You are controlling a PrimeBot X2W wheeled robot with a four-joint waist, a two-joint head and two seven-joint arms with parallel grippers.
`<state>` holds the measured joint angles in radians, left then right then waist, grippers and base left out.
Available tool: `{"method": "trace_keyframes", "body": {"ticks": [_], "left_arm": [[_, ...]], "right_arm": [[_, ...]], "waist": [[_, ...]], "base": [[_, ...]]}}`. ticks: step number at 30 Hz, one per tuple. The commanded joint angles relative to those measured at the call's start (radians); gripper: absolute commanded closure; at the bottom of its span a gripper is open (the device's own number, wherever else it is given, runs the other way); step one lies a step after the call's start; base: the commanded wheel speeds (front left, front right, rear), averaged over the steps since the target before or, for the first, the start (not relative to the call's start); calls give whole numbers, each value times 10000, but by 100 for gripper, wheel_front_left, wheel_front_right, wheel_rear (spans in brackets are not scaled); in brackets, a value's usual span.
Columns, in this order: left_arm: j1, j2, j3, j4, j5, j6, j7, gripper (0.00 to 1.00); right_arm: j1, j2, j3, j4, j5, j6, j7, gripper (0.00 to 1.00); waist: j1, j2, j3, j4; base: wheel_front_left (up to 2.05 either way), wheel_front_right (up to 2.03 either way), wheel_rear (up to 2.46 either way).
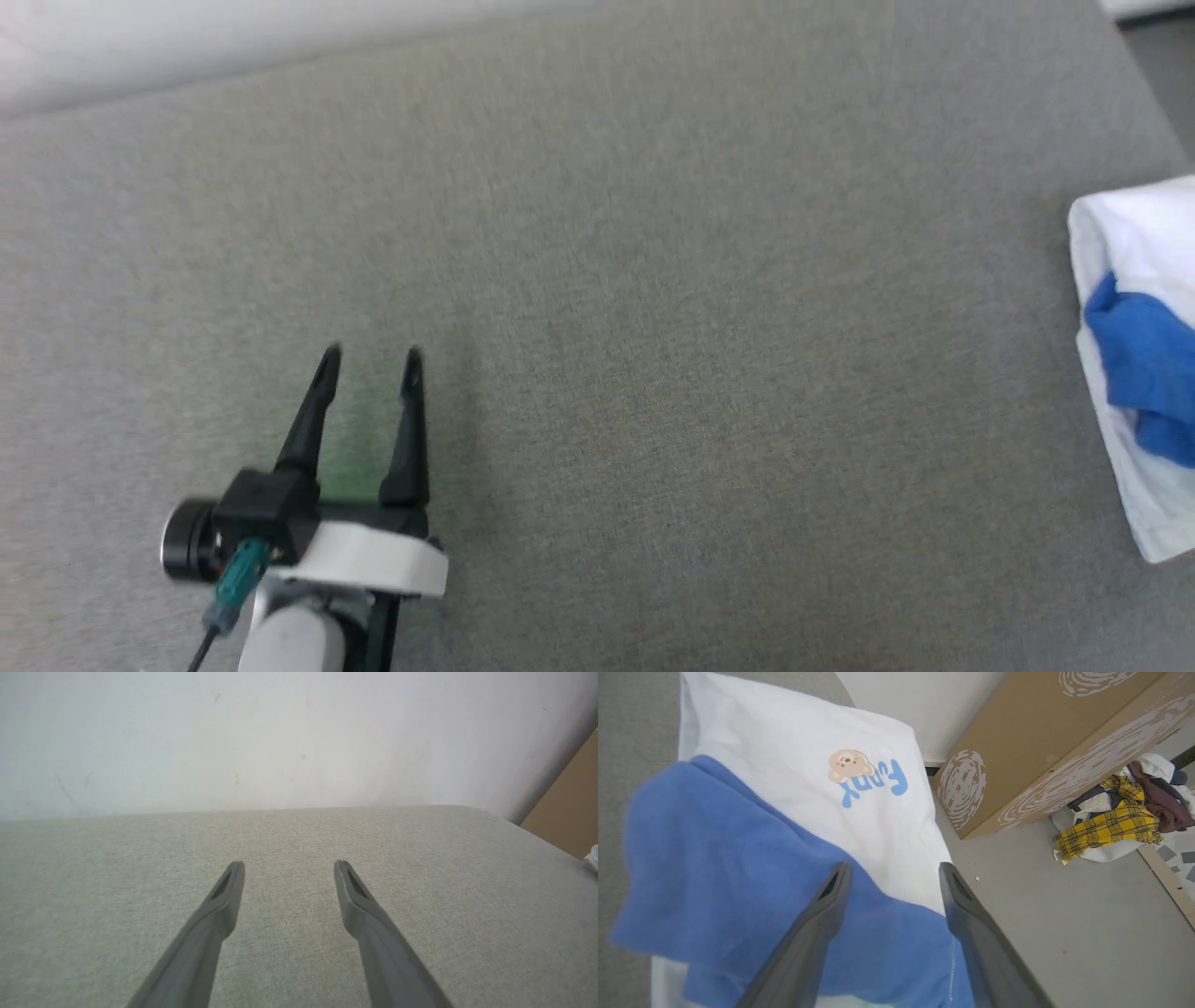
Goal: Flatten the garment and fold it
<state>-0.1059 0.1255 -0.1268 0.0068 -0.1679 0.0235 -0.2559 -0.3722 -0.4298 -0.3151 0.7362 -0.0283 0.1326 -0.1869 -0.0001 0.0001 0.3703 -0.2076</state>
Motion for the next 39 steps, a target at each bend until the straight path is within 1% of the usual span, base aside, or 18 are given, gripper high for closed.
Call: {"method": "trace_keyframes", "body": {"ticks": [1,4,8,11,14,17,22,27,32,39], "left_arm": [[345,-76,177,69,-77,124,-54,0],[762,-212,390,161,-187,178,-56,0],[1062,-276,668,196,-146,209,-57,0],[1193,-224,968,205,-87,205,-57,0],[1325,-142,1255,213,-23,183,-57,0],[1410,-70,1495,211,48,142,-58,0],[1556,93,1864,260,139,39,-58,0],[2035,247,2048,317,286,-18,-58,0],[2667,287,1886,409,417,-130,-58,0],[3022,269,1520,618,545,-228,-56,0]], "right_arm": [[384,304,136,-469,185,-19,-101,0],[1174,807,363,-1556,579,-19,-109,0],[2113,1764,732,-3340,971,-19,201,0],[2527,2462,1320,-4464,1199,-19,484,0],[2644,3017,1917,-5214,1386,-19,687,0],[2614,3361,2353,-5687,1504,-19,687,0],[2737,3638,2789,-6269,1640,-19,613,0],[3385,3743,2883,-7021,1548,-19,781,0],[4127,3776,3000,-7564,1438,-19,1090,0],[4835,3791,2955,-7719,1257,-19,1318,0]], "waist": [[1,-1,-1437,476],[1,-1,-1832,750],[1,-1,-2167,1224],[1,-1,-2335,1527],[1,-1,-2464,1790],[1,-1,-2563,2083],[1,-1,-2750,2457],[1,-1,-3024,2513],[1,-1,-3423,2431],[1,-1,-3864,2362]], "base": [[0,0,0],[0,0,0],[0,0,0],[0,0,0],[0,0,0],[0,0,0],[0,0,0],[0,0,0],[0,0,0],[0,0,0]]}}
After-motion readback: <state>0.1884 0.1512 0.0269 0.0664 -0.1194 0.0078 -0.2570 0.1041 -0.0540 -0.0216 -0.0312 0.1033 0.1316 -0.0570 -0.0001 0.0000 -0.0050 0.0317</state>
